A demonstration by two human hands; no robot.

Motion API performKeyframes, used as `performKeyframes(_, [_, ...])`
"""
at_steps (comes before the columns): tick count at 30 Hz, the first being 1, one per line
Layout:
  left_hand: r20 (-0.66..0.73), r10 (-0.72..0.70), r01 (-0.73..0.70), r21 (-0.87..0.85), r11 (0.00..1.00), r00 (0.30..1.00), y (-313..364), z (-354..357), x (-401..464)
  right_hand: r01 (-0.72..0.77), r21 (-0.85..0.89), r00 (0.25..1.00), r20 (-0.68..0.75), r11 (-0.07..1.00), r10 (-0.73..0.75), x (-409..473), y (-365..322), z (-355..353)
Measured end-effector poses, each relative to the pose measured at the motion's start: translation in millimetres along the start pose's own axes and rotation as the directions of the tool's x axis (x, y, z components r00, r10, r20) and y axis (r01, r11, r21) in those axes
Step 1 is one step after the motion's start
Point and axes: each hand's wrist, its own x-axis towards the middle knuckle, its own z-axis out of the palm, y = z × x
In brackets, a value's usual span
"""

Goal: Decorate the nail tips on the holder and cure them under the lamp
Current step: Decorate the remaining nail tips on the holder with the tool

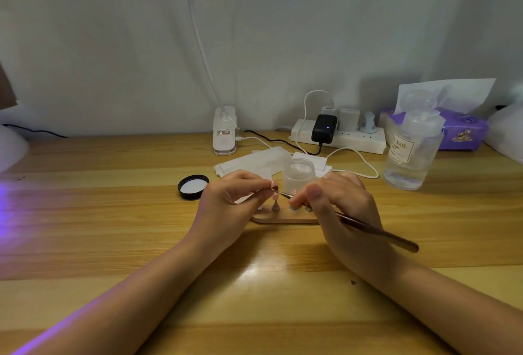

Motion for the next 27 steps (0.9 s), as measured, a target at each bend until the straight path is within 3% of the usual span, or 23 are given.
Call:
performKeyframes(4, [0.009, 0.003, -0.003, 0.006, 1.0, 1.0, 0.3, 0.2, -0.1, -0.011, 0.068, 0.999, -0.035, 0.998, 0.013, -2.5, 1.3, -2.5])
performKeyframes(10, [0.001, 0.011, -0.011, 0.014, 1.0, 1.0, 0.6, 0.3, -0.4, -0.021, 0.002, 1.0, 0.013, 1.0, 0.021, 1.0, -0.1, 0.4])
performKeyframes(17, [0.016, 0.0, 0.0, 0.002, 1.0, 1.0, 0.8, 0.3, -0.3, -0.029, 0.093, 0.999, -0.034, 0.995, 0.033, -2.9, 1.6, -2.9])
performKeyframes(22, [0.021, -0.012, 0.012, 0.006, 1.0, 1.0, 2.9, 0.0, -0.8, -0.05, 0.02, 0.999, 0.01, 0.999, 0.05, 0.1, 1.2, 1.1])
performKeyframes(27, [0.02, -0.025, 0.025, 0.007, 1.0, 0.999, 3.6, 0.6, -0.5, -0.047, 0.076, 0.999, -0.003, 0.996, 0.048, -1.6, 1.8, -0.7])
